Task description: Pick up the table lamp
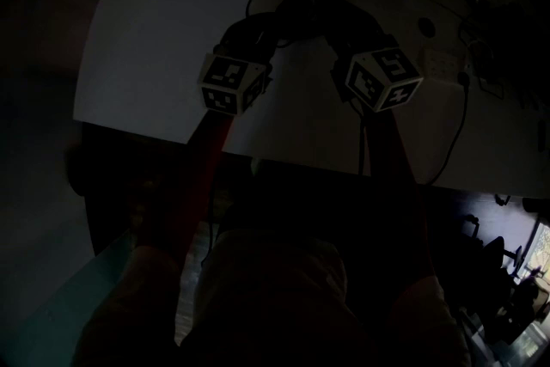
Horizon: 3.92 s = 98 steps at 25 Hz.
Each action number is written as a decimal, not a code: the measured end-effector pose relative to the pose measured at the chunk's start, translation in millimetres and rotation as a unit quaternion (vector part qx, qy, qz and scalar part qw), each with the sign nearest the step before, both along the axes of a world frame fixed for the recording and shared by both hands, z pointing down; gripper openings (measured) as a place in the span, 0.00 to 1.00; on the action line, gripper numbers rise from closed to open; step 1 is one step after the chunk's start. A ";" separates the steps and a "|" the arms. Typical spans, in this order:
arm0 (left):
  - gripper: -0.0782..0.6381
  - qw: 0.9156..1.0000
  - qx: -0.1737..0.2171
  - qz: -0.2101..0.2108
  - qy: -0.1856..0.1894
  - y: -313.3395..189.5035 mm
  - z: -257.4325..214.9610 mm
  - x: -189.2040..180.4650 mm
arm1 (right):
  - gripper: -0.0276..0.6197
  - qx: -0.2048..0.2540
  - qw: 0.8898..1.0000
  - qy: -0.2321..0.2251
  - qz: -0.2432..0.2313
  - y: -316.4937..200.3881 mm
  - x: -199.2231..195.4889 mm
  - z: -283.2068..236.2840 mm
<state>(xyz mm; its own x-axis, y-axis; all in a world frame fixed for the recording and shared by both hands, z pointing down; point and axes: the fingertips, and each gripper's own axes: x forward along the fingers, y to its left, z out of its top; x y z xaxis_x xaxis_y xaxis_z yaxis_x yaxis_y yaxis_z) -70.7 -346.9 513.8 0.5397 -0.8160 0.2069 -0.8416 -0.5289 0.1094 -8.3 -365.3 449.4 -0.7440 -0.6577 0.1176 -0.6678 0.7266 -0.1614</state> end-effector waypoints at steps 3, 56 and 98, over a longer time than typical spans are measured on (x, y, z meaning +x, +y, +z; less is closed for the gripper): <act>0.15 1.000 0.001 0.004 0.002 -2.0 -0.4 2.9 | 0.06 0.004 1.000 -0.001 0.005 -1.8 2.6 0.2; 0.22 0.997 0.039 0.072 0.002 -48.3 54.9 31.6 | 0.18 0.092 0.983 -0.043 -0.151 -20.6 -42.4 -30.8; 0.20 0.997 0.028 0.057 0.048 -36.1 -22.8 23.1 | 0.09 0.084 0.981 -0.044 -0.169 -10.9 -50.6 -111.0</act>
